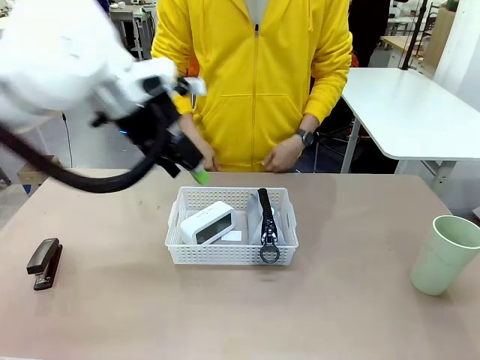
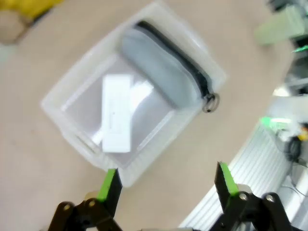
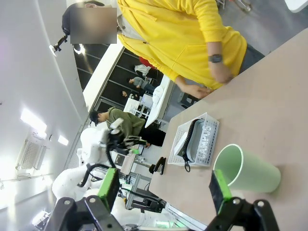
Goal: Efficiently arrange items inside the basket to fit them all.
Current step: Pick up the Digital clock and place it inside the Organizing basket.
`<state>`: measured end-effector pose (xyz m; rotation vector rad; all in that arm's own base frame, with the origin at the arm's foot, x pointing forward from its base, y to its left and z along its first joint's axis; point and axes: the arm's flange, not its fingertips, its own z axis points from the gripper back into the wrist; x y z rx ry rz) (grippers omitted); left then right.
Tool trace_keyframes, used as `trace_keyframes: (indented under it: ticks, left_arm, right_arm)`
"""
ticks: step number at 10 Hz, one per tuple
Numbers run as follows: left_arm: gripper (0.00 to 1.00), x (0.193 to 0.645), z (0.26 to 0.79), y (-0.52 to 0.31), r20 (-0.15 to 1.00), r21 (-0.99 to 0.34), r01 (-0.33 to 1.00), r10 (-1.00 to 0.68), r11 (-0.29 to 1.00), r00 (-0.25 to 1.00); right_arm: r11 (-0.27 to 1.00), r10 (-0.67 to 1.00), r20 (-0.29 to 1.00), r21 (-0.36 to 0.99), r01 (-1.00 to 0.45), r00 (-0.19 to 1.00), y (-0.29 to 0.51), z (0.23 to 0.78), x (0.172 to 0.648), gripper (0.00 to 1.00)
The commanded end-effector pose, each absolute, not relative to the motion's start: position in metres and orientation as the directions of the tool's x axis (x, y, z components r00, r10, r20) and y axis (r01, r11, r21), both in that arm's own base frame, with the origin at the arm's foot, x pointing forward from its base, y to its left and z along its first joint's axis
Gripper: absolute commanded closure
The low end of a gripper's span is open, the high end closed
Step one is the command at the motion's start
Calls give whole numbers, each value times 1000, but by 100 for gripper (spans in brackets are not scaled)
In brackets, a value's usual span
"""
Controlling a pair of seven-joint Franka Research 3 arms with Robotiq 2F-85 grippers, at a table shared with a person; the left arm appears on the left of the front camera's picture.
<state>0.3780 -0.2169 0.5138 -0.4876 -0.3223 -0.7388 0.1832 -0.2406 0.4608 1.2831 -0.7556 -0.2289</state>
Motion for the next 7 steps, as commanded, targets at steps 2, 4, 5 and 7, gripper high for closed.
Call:
trace_keyframes:
  ticks: [2,4,5,7]
  left_arm:
    - [0,297,495,-90,709,-443,727,-291,525,642]
    - [0,259,450,-11,686,-642,598,11,481,727]
    - [0,246,426,23,662,-708,575,101,411,743]
    - [0,229,388,70,573,-797,507,146,329,806]
  right_arm:
    - [302,-555,407,911,-280,726,-241,463,185,0]
    - [302,-555,407,911,-280,726,-241,463,185,0]
    - [302,-555,407,911,-280,726,-241,463,185,0]
    - [302,-555,407,911,-280,726,-241,463,185,0]
